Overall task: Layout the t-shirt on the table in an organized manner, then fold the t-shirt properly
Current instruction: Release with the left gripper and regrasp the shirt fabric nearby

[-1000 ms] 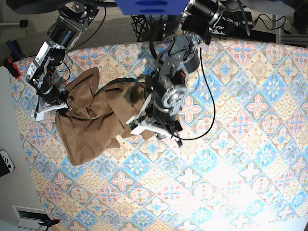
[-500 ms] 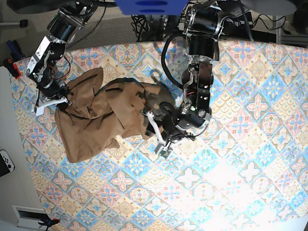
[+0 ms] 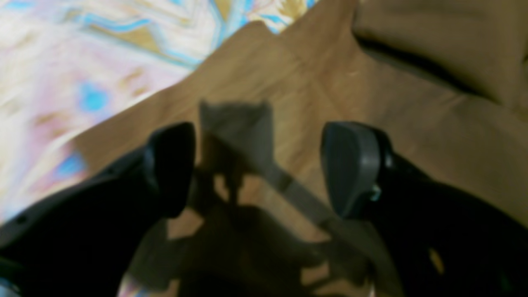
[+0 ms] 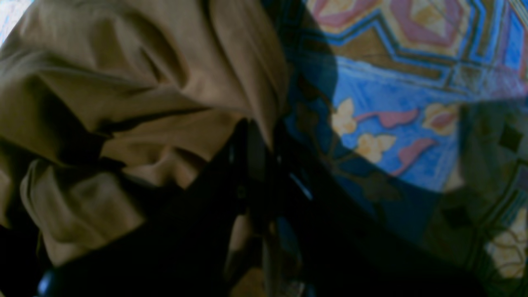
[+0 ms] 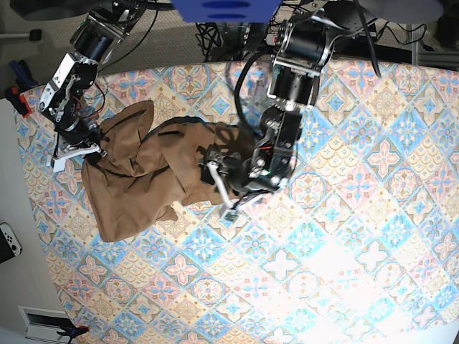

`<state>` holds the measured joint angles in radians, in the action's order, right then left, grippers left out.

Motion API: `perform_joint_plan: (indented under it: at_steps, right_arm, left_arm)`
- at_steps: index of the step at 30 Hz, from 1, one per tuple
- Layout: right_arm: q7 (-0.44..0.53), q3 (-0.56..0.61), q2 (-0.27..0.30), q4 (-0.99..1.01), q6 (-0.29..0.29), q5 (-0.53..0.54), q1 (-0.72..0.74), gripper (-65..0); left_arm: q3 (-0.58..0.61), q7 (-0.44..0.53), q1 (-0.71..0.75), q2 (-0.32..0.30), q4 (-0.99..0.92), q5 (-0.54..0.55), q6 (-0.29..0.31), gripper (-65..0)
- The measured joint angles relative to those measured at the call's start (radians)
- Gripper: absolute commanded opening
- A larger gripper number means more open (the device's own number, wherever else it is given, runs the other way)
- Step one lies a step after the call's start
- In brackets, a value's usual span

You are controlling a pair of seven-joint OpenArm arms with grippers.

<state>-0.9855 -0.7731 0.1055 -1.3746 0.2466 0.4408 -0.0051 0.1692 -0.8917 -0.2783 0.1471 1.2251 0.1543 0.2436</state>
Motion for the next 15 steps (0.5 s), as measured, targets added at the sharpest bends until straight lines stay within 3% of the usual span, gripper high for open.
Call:
perform_joint_plan:
  at_steps: [4, 7, 12, 15]
  right_arm:
    - [0.0, 0.0, 0.0, 0.0, 0.0, 0.0, 0.0, -65.0]
    - [0.0, 0.0, 0.002, 0.0, 0.0, 0.0, 0.0, -65.0]
    - [-0.003, 0.0, 0.003, 0.004, 0.0, 0.0, 0.002, -65.0]
    - [-0.002, 0.0, 0.003, 0.006, 0.003, 0.0, 0.003, -65.0]
  left_arm:
    - [0.035, 0.124, -0.029, 0.0, -0.092, 0.0, -0.002, -45.9]
    - [0.036, 0.14, -0.026, 0.0, -0.093, 0.003, -0.004, -64.4]
    - [0.036, 0.138, -0.06, 0.0, -0.091, 0.003, -0.006, -65.0]
    - [0.035, 0.053, -0.079, -0.004, 0.019, -0.002, -0.008, -65.0]
